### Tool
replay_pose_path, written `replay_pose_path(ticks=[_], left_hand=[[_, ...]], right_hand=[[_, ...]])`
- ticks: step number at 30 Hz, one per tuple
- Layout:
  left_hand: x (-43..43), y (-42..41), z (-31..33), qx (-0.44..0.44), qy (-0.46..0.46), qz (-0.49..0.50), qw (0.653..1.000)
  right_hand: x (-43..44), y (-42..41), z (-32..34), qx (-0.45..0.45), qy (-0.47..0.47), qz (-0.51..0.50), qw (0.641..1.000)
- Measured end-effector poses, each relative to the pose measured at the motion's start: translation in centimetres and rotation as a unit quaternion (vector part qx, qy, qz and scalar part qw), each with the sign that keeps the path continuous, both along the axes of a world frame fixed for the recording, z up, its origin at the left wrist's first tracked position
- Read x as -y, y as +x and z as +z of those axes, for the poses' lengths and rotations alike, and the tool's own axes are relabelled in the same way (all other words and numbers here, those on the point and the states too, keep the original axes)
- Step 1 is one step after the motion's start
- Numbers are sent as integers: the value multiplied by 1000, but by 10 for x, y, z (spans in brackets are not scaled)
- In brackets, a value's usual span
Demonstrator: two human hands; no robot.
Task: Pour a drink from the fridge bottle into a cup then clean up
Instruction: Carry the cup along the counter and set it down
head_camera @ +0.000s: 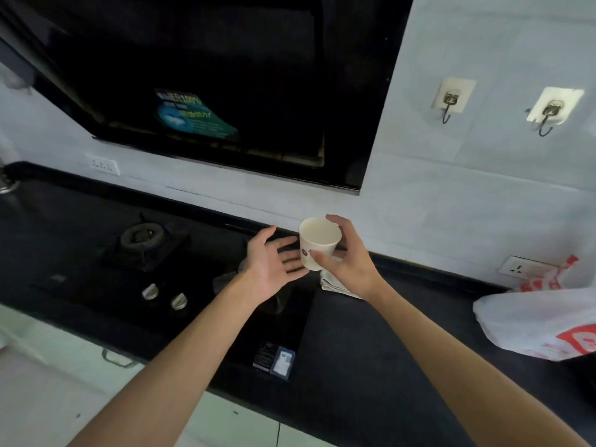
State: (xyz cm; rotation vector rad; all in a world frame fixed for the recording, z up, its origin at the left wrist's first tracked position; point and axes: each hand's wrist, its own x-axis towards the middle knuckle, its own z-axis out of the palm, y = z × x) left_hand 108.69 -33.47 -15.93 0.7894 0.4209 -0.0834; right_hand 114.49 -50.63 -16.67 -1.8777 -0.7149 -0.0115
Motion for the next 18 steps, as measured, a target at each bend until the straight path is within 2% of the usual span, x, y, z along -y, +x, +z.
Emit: replay_pose_path(ticks=[8, 18], left_hand=[[-93, -73, 15, 21, -23, 55, 998], [-197, -171, 29, 43, -7, 116, 992]], right_hand=[[-96, -56, 20, 5, 6, 52, 999], [-214, -131, 33, 16, 20, 120, 992]])
